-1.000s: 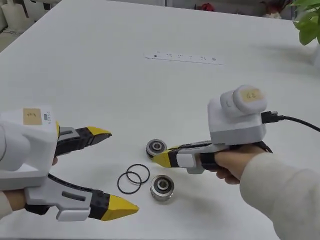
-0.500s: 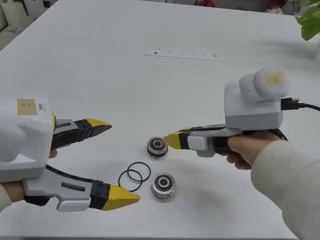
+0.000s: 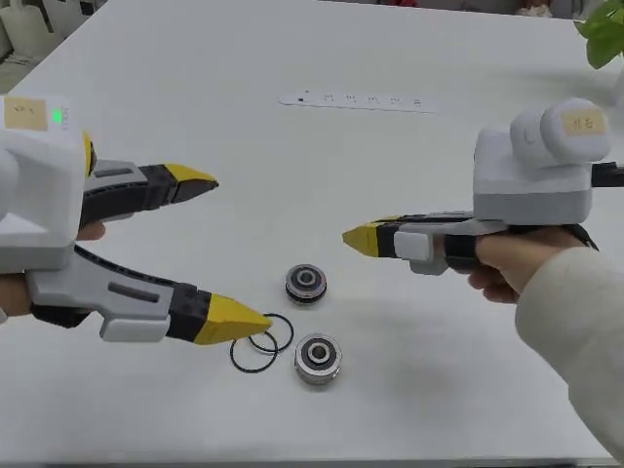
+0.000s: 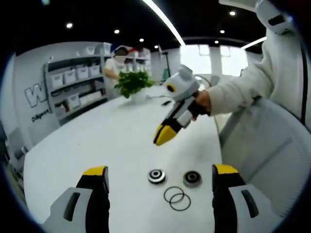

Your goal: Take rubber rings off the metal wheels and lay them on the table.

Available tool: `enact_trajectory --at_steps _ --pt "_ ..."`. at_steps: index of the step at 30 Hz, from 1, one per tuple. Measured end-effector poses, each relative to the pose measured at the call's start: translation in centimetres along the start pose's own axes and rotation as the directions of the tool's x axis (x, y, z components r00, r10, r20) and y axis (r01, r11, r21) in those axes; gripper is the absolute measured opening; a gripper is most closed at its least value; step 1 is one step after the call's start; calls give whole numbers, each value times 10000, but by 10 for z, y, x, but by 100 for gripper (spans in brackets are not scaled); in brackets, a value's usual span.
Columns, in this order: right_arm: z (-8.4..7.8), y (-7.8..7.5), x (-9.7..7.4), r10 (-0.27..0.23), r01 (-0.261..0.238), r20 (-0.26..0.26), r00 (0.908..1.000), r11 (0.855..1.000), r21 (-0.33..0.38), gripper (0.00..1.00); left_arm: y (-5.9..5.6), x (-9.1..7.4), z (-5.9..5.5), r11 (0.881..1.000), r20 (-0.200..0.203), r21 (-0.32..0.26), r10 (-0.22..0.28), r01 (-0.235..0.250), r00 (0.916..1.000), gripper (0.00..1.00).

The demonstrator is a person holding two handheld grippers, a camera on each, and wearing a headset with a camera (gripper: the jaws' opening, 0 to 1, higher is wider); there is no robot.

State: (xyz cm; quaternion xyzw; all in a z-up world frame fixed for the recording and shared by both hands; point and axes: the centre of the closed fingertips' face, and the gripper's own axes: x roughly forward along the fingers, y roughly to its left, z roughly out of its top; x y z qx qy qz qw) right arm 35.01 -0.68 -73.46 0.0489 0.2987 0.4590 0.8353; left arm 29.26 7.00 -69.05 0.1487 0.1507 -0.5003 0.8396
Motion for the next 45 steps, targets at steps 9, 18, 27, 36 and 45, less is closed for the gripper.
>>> enact_trajectory --at_steps 9,18,27,36,45 --pt "6 -8 -2 -152 151 217 9996 9998 87 7 9 11 27 9983 18 523 -254 253 9997 87" --pt "8 -13 -3 -197 192 293 9994 9997 154 7 23 31 54 9959 233 735 -548 529 9982 85" --pt "8 -20 -6 -286 276 371 9989 9993 266 7 37 54 50 9984 734 388 -440 412 9963 76" --pt "4 -24 -4 -318 306 287 9991 9987 406 7 33 68 6 9993 602 -37 -380 383 9975 63" --pt "-3 -24 -1 -261 258 56 9996 9991 339 7 26 81 -24 9986 44 -176 -494 494 9988 53"
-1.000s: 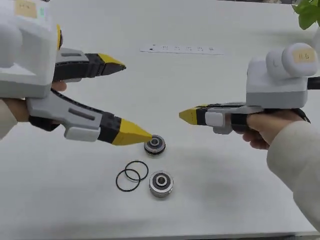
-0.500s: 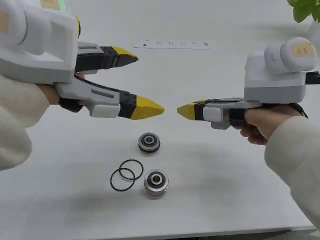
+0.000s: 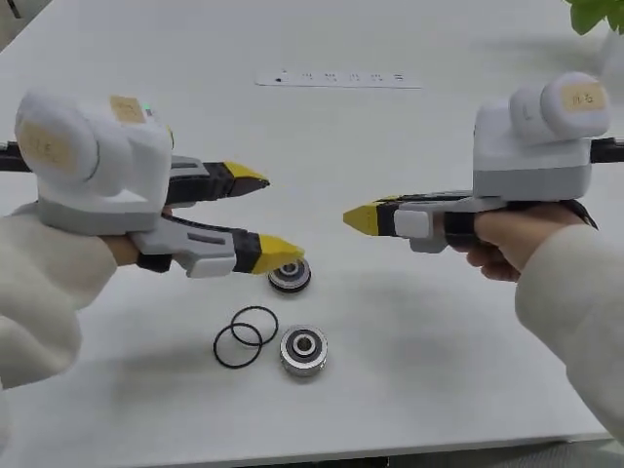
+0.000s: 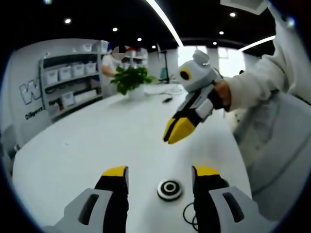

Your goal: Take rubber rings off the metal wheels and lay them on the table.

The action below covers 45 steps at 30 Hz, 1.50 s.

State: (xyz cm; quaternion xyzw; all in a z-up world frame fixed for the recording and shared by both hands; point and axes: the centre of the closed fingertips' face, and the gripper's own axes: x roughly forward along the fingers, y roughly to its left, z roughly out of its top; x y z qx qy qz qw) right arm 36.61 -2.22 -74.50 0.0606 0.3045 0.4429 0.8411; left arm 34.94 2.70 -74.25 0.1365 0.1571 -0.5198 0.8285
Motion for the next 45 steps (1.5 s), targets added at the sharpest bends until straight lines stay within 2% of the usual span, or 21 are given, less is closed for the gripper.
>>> enact_trajectory --at_steps 5,7,9,17,23,30,37,42,45 --pt "-5 1 2 54 -55 -162 9999 9999 -94 8 -8 7 -13 9992 -264 -252 -324 318 9991 47" --pt "-8 2 3 76 -81 -269 9996 9998 -187 8 -9 8 -16 9991 -371 -284 -311 300 9988 44" --pt "-11 3 4 88 -99 -410 9991 9996 -267 9 -5 9 -24 9999 -751 -157 -67 55 9972 39" --pt "-17 5 6 138 -170 -693 9975 9988 -464 9 -15 18 -33 9993 -959 -151 -360 347 9947 30" --pt "-21 8 9 224 -266 -848 9961 9985 -485 9 -14 21 -42 9995 -1270 -156 -303 285 9914 24" --pt "-27 10 10 291 -354 -1077 9938 9977 -572 10 -17 22 -42 9988 -1255 -319 -416 379 9912 15" --pt "-34 10 13 319 -404 -1277 9913 9971 -644 10 -17 23 -42 9981 -1243 -515 -400 338 9914 15" --pt "-47 13 16 386 -565 -1696 9848 9931 -1023 12 -21 27 -40 9978 -1228 -500 -504 446 9911 15" --pt "-54 18 19 533 -839 -1942 9795 9846 -1531 14 -26 29 -39 9973 -1221 -437 -647 598 9904 15"
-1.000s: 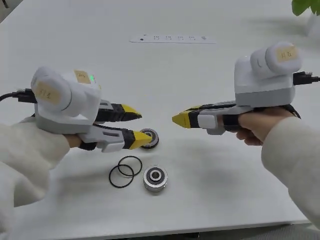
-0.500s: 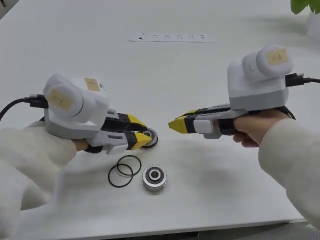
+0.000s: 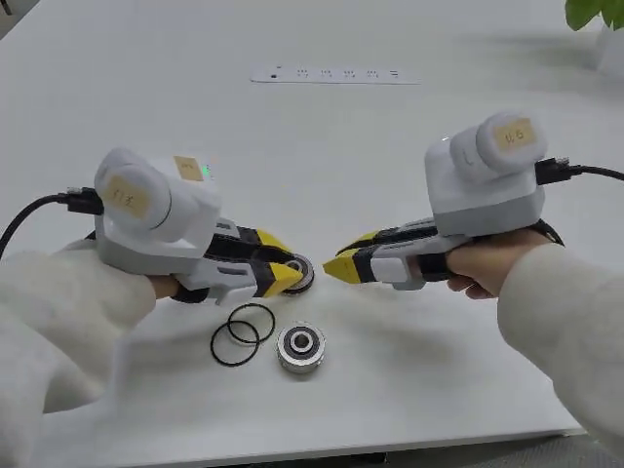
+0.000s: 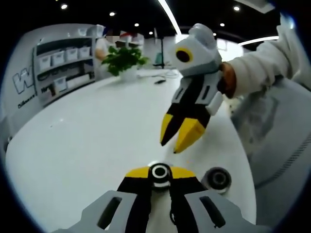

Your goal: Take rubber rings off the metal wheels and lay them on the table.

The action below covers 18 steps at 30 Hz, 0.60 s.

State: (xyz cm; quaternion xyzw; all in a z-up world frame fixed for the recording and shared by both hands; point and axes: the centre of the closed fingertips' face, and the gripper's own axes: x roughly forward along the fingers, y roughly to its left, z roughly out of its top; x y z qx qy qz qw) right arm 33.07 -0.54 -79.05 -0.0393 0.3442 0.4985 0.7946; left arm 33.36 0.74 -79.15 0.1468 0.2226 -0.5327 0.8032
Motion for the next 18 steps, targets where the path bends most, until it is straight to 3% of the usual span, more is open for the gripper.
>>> enact_trajectory --at_steps 3,10,18 --pt "-8 3 5 61 -91 -368 9993 9965 -828 17 -3 2 1 9999 -9 91 -106 106 9999 15" --pt "-14 6 13 30 -114 -497 9988 9853 -1703 23 -6 4 1 9997 5 140 -215 215 9998 15" --pt "-11 5 17 -68 28 -196 9998 9795 -2013 26 -8 6 3 9996 58 156 -251 250 9997 15"
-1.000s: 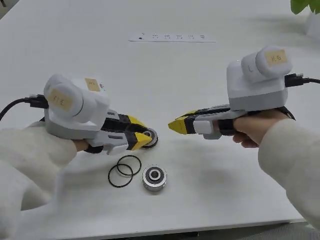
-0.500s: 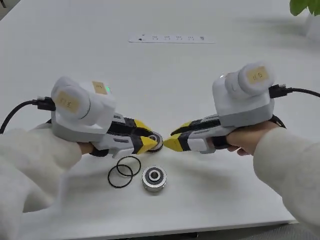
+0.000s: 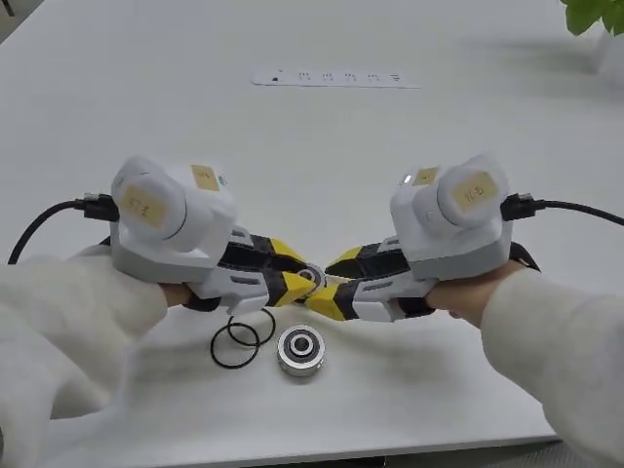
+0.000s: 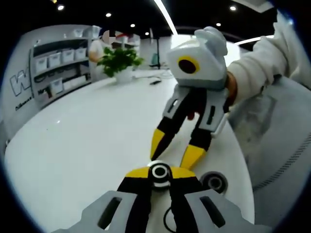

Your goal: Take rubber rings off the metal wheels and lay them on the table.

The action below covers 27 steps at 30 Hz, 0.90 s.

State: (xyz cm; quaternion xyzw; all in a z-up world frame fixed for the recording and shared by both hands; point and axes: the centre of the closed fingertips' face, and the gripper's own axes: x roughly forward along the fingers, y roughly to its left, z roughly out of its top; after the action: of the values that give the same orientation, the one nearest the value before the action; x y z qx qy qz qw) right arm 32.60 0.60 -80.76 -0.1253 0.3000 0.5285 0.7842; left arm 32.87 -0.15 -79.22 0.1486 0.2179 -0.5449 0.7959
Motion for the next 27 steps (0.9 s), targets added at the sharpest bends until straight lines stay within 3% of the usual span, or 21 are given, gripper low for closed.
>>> enact_trajectory --at_steps 16,27 --pt "-4 2 -4 252 -266 -389 9989 9990 -351 16 0 0 0 9999 60 -121 78 -77 10000 15" --pt "-7 1 -6 311 -318 -546 9980 9994 -121 11 0 0 -1 9996 111 -234 139 -136 9998 15"
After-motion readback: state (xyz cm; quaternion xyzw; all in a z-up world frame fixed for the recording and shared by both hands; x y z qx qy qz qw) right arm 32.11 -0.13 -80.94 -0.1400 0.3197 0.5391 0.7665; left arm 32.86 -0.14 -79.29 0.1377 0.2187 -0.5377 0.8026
